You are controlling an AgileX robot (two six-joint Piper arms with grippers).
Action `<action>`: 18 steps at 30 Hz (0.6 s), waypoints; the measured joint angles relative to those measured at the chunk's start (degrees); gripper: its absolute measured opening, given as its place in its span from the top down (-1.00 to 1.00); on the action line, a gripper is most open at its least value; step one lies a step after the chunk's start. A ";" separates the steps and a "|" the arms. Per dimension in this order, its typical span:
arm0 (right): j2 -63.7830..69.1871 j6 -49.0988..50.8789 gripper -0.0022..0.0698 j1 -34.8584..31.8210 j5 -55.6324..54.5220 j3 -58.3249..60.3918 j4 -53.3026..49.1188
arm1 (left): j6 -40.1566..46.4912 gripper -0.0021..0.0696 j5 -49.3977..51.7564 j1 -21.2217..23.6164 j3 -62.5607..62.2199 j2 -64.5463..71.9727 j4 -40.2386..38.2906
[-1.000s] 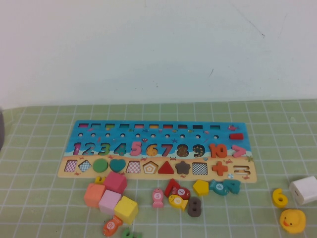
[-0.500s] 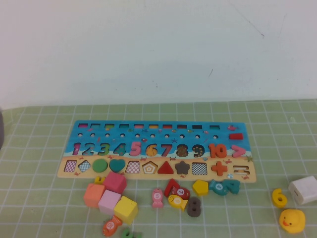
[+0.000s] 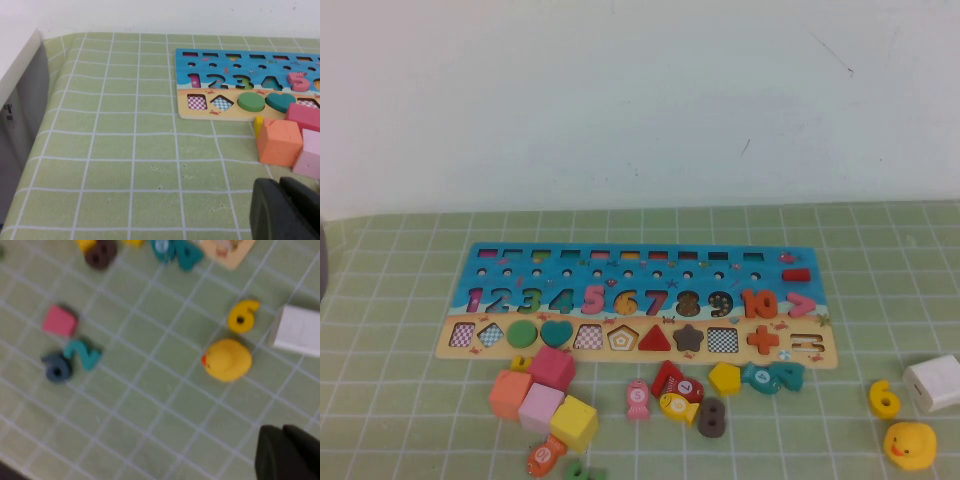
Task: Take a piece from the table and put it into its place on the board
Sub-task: Pick up the "number 6"
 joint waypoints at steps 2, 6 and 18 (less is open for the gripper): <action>4.63 4.01 0.94 4.82 2.31 -2.87 -5.68 | 0.00 0.95 0.00 0.00 0.00 0.00 0.00; 12.38 11.92 0.94 13.36 3.26 -7.41 -15.83 | 0.00 0.95 0.00 0.00 0.00 0.00 0.00; 26.97 27.98 0.87 19.05 -6.59 -7.66 -13.54 | 0.00 0.95 0.00 0.00 0.00 0.00 0.00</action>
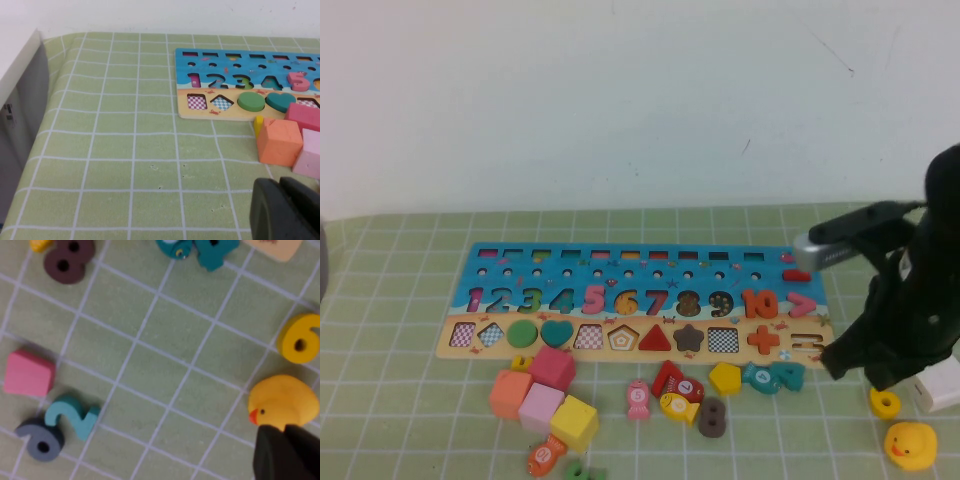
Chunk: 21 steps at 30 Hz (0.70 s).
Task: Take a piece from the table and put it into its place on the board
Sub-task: Pick up the "number 6"
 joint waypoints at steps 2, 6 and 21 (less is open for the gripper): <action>1.57 0.71 0.75 0.00 -1.45 1.04 0.00 | 0.00 0.95 0.00 0.00 0.00 0.00 0.00; 4.65 3.14 0.34 0.00 -4.42 2.31 0.05 | 0.00 0.95 0.00 0.00 0.00 0.00 0.00; 12.70 10.06 -0.12 -2.10 -8.27 2.77 -5.57 | 0.00 0.95 0.00 0.00 0.00 0.00 0.00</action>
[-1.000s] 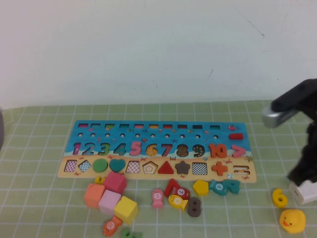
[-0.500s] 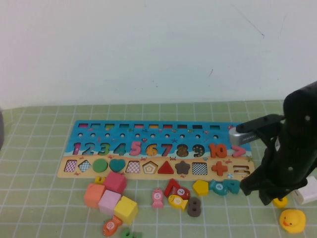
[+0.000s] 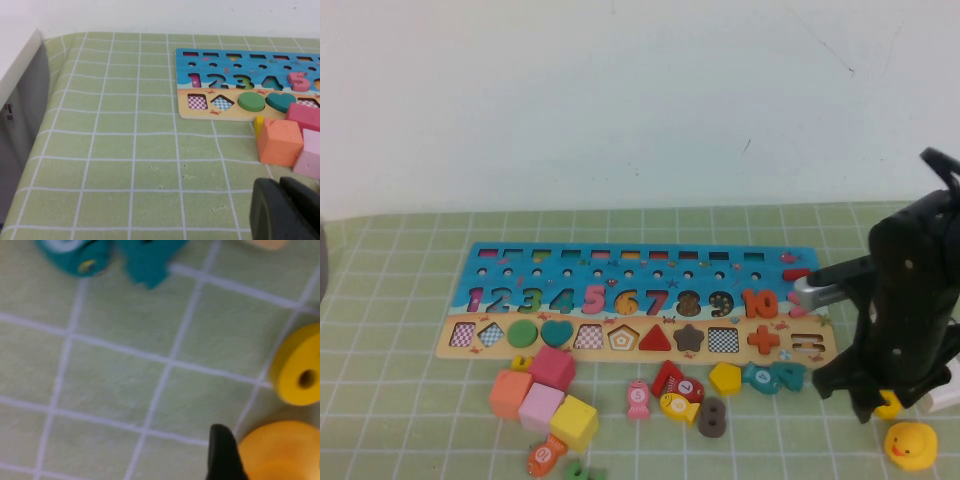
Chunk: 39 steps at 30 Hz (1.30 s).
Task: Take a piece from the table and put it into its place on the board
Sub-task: Pick up the "number 6"
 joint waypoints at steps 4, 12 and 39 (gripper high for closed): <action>0.13 0.22 -0.12 -2.74 -0.92 0.13 -0.78 | 0.00 0.95 0.00 0.00 0.00 0.00 0.00; 1.38 0.22 -0.12 -3.32 -3.26 0.53 -0.69 | 0.00 0.95 0.00 0.00 0.00 0.00 0.00; 5.49 2.97 0.09 -3.32 -6.52 0.53 -0.94 | 0.00 0.95 0.00 0.00 0.00 0.00 0.00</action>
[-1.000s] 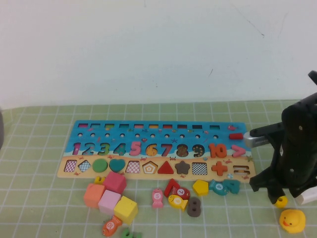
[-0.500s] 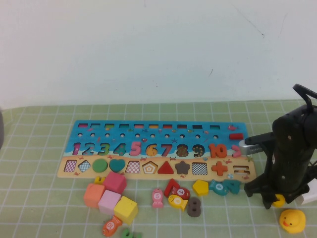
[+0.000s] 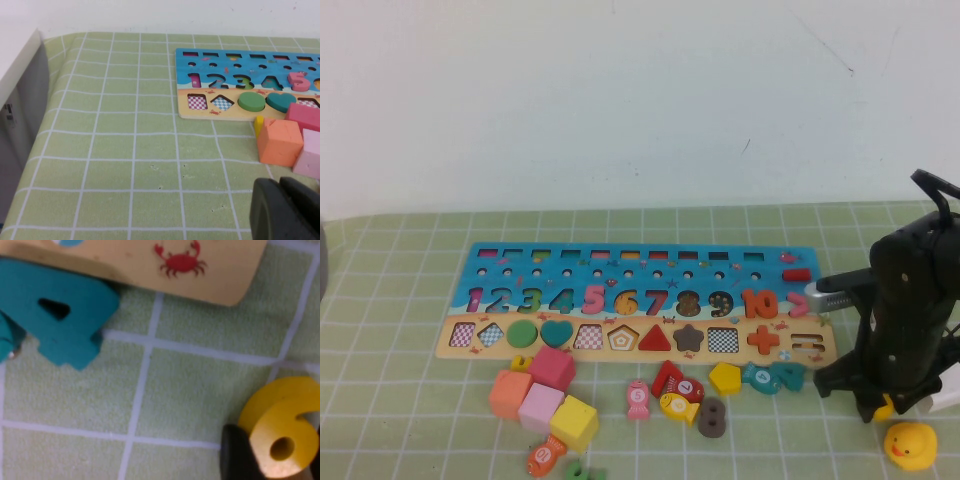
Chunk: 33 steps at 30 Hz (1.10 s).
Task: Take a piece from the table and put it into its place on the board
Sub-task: Pick up the "number 6", then place the "number 6" into the hole of the number 6
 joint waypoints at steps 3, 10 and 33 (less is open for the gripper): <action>0.00 0.04 0.18 0.00 1.07 0.00 0.00 | 0.00 0.95 0.00 0.00 0.00 0.00 0.00; -1.21 0.04 0.18 0.00 3.33 0.00 1.31 | 0.00 0.95 0.00 0.00 0.00 0.00 0.00; 0.73 -13.30 0.18 13.85 15.37 -32.57 13.39 | 0.00 0.95 0.00 0.00 0.00 0.00 0.00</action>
